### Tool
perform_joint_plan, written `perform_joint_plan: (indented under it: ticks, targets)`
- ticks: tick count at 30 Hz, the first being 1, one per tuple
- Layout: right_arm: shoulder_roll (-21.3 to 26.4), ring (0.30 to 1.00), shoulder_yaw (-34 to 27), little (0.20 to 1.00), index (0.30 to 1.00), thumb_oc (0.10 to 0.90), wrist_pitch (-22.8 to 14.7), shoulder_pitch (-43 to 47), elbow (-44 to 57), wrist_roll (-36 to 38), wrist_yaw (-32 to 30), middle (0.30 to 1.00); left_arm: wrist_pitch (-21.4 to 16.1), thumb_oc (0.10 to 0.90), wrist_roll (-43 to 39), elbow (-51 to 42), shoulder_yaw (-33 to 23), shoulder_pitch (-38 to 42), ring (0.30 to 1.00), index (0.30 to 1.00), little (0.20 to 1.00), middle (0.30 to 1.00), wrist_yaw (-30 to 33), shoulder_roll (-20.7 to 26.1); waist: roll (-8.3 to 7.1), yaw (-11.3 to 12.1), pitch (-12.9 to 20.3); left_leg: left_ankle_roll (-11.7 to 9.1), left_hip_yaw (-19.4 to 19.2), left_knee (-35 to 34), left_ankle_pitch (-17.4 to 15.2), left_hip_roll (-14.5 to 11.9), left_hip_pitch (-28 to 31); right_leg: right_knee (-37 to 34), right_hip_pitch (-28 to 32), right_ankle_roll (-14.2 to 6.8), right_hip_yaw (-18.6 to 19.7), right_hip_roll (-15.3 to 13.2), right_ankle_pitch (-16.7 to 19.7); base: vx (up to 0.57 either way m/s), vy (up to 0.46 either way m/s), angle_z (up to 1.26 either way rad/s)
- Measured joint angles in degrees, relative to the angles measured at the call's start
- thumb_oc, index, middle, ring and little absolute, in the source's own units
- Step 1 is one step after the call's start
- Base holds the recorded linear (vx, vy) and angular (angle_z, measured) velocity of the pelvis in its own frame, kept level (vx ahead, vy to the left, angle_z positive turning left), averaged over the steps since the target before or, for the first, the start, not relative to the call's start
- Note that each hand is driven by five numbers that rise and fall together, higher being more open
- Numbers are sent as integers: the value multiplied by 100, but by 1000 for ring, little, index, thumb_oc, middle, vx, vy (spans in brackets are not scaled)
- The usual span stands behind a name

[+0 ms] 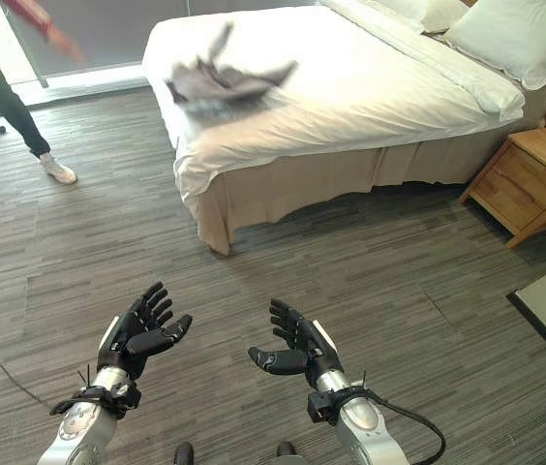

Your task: Pick up bed clothes into laundry basket.

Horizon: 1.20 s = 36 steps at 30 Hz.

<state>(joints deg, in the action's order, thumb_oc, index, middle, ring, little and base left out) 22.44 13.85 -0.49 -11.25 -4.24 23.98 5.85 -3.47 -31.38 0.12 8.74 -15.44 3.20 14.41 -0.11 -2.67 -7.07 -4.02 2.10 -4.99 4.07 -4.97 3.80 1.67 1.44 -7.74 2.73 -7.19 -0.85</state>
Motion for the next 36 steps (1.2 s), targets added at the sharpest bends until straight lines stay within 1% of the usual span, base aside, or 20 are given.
perform_joint_plan:
  ticks: [10,11,13,14,16,17,18,20,22,24,28,30,31,32,33,34,35,36]
  targets:
    - [0,900,68,900,900,800,0,-1,0,-1,0,900,0,800,1,1,-5,0,900,900,900,900,6,2,-27,-4,14,1,-19,0,0,2,0,-1,-11,-7,27,-1,9,1,1,0]
    - [0,900,69,900,900,800,0,-2,0,-1,-1,900,-1,800,4,1,-3,-1,900,900,900,900,6,3,-36,-17,19,1,-97,-1,-1,1,-2,-200,67,-8,76,-3,144,-27,66,-5]
    - [40,900,7,900,900,800,-6,-4,4,90,13,900,-119,800,8,149,-80,38,900,900,900,900,-27,42,-48,-24,25,20,-230,63,-11,-37,-91,-209,-7,-9,-2,-47,185,-48,80,-3]
    - [30,900,-124,900,900,800,-10,-11,1,91,-12,900,-120,800,16,190,-190,50,900,900,900,900,-8,73,-29,-61,32,-21,-203,31,17,-59,-150,-292,-18,-29,-85,-28,229,-72,66,5]
    - [-12,900,-315,900,900,800,-17,-28,-19,92,-43,900,-126,800,13,229,-351,42,900,900,900,900,42,124,-35,-129,29,-42,-170,13,49,-70,-209,-395,-14,-5,-136,-20,303,-55,56,12]
    - [-136,900,-477,900,900,800,-85,-24,-114,100,-163,900,-127,800,13,231,-404,55,900,900,900,900,68,187,-35,-149,29,-48,-135,0,67,-87,-245,-457,-7,-2,-191,-9,329,-10,40,13]
    - [-154,900,-539,900,900,800,-132,-17,-201,107,-263,900,-139,800,15,226,-421,80,900,900,900,900,98,223,-33,-157,29,-57,-125,-1,72,-98,-269,-520,7,-11,-272,-10,370,-12,42,15]
    - [-79,900,-538,900,900,800,-132,-20,-204,105,-391,900,-140,800,21,219,-423,156,900,900,900,900,119,249,-21,-163,21,-89,-13,1,96,-103,-329,-691,89,3,-415,-5,449,-26,48,20]
    - [-73,900,-520,900,900,800,-132,53,-204,106,-482,900,-141,800,76,218,-421,195,900,900,900,900,119,249,-2,-131,10,-103,24,2,105,-103,-329,-690,111,7,-453,11,452,-20,102,14]
    - [-73,900,-515,900,900,800,-144,186,-204,105,-509,900,-143,800,224,220,-423,213,900,900,900,900,122,250,25,-114,-6,-110,59,3,109,-75,-321,-690,142,4,-491,10,449,16,122,12]
    - [-113,900,-566,900,900,800,-182,711,-201,136,-753,900,-143,800,349,253,-453,214,900,900,900,900,216,266,95,-71,-64,-91,115,70,89,71,-335,-661,194,-27,-569,-138,426,44,219,11]
    - [-114,900,-578,900,900,800,-248,965,-201,172,-799,900,-144,800,348,344,-460,310,900,900,900,900,334,272,159,-61,-206,-4,111,172,34,198,-335,-301,91,-119,-559,-278,271,85,218,12]
    - [-87,900,-558,900,900,800,-261,1019,-200,166,-796,900,-143,800,348,455,-460,410,900,900,900,900,381,272,174,-64,-282,91,143,256,-34,320,-327,72,-5,-167,-568,-395,75,97,262,25]
    - [-78,900,-555,900,900,800,-261,1009,-200,160,-792,900,-145,800,350,524,-463,503,900,900,900,900,401,266,173,-68,-367,118,186,330,-46,363,-293,462,-90,-197,-573,-491,-85,165,287,32]
    - [-154,900,-537,900,900,800,-267,973,-208,151,-787,900,-146,800,361,630,-476,628,900,900,900,900,413,281,124,-81,-458,285,153,534,-215,536,-309,944,-233,-174,-662,-635,-170,214,247,24]
    - [-106,900,-530,900,900,800,-270,974,-198,124,-771,900,-147,800,437,724,-468,774,900,900,900,900,441,295,191,-82,-667,315,193,745,-373,546,-367,1788,-523,-164,-674,-704,-231,202,122,28]
    - [-111,900,-520,900,900,800,-266,949,-178,104,-749,900,-146,800,461,772,-452,858,900,900,900,900,443,302,265,-114,-799,379,252,862,-421,530,-347,2591,-870,-78,-636,-753,-140,222,25,16]
    - [-122,900,-493,900,900,800,-252,856,-171,99,-721,900,-155,800,460,775,-454,878,900,900,900,900,447,305,270,-94,-837,493,292,849,-416,560,-263,3320,-1347,-42,-548,-819,-83,155,-14,22]
